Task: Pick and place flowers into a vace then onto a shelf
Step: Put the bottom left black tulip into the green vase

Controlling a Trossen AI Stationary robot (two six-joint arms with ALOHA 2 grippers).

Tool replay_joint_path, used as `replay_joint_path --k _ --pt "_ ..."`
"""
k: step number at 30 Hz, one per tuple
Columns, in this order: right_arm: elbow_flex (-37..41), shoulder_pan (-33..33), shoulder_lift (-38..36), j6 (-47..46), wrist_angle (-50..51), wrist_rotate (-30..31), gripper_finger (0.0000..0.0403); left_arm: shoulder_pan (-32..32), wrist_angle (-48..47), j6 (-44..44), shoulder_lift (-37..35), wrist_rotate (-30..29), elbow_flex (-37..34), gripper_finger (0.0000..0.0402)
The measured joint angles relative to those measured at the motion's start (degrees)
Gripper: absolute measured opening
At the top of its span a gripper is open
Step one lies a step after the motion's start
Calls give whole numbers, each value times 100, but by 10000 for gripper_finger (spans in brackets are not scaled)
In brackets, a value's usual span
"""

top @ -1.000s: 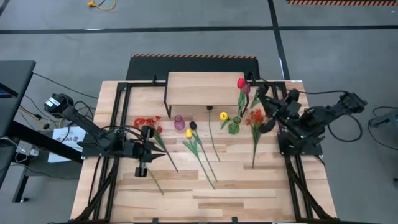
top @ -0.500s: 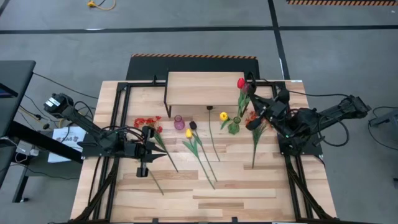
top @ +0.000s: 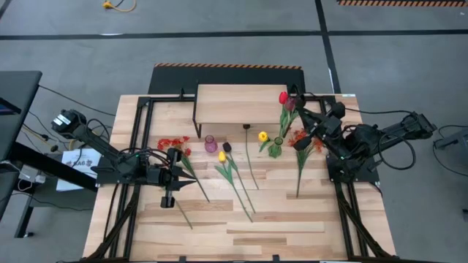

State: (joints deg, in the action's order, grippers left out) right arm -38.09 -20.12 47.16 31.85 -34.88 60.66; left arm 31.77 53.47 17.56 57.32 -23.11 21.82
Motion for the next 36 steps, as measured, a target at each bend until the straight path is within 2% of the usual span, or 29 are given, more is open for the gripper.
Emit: replay_joint_path --k 12,23,27,36 --pt "0 2 2 -748 867 90 0 0 0 0 0 6 1 16" --pt "0 2 2 -849 936 90 4 0 -2 0 0 4 2 16" --pt "0 2 2 -897 1098 91 31 0 -2 0 0 4 2 16" --pt "1 -19 2 -1579 1963 90 137 1 -2 0 0 2 2 16"
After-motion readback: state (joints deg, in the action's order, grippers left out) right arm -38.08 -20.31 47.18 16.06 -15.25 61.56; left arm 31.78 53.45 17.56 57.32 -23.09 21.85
